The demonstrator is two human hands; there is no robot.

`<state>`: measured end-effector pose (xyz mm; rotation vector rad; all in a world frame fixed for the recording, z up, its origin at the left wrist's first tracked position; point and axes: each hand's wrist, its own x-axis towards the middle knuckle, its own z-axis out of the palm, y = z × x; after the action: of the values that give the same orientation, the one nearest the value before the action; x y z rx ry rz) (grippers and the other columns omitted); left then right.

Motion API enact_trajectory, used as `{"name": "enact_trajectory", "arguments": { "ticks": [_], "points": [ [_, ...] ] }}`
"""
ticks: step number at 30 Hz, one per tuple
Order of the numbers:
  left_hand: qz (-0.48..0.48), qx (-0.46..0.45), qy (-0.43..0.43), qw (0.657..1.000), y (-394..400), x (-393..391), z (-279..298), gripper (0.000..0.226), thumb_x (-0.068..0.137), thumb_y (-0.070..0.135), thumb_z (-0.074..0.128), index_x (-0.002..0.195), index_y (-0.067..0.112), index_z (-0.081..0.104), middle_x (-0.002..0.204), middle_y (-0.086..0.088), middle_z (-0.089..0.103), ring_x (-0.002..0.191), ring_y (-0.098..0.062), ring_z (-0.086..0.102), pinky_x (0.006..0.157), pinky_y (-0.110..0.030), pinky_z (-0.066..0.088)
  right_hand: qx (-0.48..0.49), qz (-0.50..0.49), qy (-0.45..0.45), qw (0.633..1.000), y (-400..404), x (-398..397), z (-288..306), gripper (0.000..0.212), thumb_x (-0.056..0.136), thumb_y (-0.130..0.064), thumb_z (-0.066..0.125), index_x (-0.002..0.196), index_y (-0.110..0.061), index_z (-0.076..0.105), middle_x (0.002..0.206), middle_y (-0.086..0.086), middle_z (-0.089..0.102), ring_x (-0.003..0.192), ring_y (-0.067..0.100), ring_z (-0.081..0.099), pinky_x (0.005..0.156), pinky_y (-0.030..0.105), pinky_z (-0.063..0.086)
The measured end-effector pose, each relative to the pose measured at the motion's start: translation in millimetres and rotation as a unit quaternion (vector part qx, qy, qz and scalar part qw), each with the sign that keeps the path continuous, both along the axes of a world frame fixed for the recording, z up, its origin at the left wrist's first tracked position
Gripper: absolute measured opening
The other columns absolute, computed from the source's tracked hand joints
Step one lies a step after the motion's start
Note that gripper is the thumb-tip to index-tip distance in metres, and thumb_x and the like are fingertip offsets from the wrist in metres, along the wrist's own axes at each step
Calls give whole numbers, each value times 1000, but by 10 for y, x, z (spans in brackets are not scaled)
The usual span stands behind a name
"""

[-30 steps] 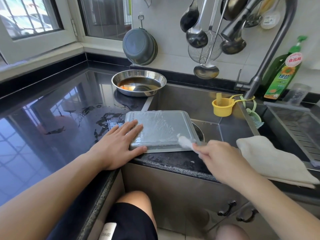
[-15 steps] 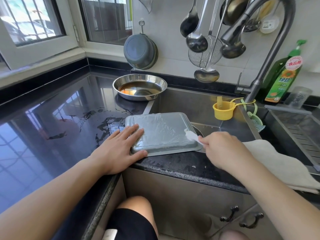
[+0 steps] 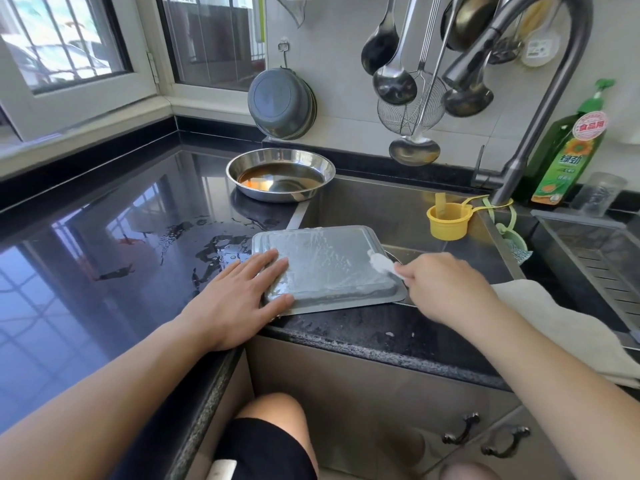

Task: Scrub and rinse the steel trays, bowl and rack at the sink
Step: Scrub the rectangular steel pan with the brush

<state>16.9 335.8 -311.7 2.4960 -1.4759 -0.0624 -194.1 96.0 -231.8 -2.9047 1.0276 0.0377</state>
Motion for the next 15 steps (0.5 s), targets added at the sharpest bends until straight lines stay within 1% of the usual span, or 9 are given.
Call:
{"name": "enact_trajectory", "arguments": {
  "ticks": [2,4,5,7,9,11,13,15],
  "points": [
    [2,-2,2,1000,3,-19,4,94,85,90,1,165,42,9,173,15,2,159,-7,2,130,-34,2,9,29,14,999,34,30,-20,46,104,-23,43,142,-48,52,114,8,60,82,30,50,68,36,44],
    [6,-1,3,1000,8,-22,13,93,86,89,3,165,41,10,173,15,3,159,-7,3,130,-33,2,30,76,32,996,186,58,-29,50,103,-21,42,142,-52,49,108,6,58,80,29,53,66,35,43],
    [6,-1,1,1000,6,-22,18,91,87,88,4,165,41,10,173,15,4,159,-7,3,130,-33,2,25,81,36,996,186,80,-14,50,103,-20,43,141,-51,50,109,7,59,82,30,57,66,35,44],
    [6,0,-2,1000,5,-26,30,88,89,85,8,165,41,10,173,14,4,159,-8,4,130,-33,2,-2,43,33,999,64,133,55,50,101,-19,44,141,-46,53,114,11,62,88,33,61,72,38,51],
    [7,4,-1,1000,4,-43,41,84,93,82,13,165,40,11,173,14,3,159,-8,3,130,-34,2,-25,20,30,999,18,161,101,48,101,-18,43,142,-39,55,110,11,60,85,33,58,75,40,54],
    [8,7,-1,1000,9,-55,58,81,95,79,18,165,39,12,173,14,3,159,-8,3,130,-34,3,-31,41,40,998,137,192,80,50,100,-14,42,143,-37,54,106,10,58,81,31,52,71,38,50],
    [8,5,-4,1000,9,-55,70,81,95,78,20,165,39,13,173,13,5,159,-8,5,130,-34,3,-36,59,46,997,165,215,49,49,98,-14,43,140,-36,57,112,11,62,84,32,55,70,38,48],
    [6,4,-6,1000,8,-62,81,81,95,77,21,165,38,14,173,13,6,159,-8,7,130,-33,4,-39,26,31,998,14,248,69,43,98,-17,45,135,-33,61,112,11,63,85,33,57,70,38,47]
  ]
}}
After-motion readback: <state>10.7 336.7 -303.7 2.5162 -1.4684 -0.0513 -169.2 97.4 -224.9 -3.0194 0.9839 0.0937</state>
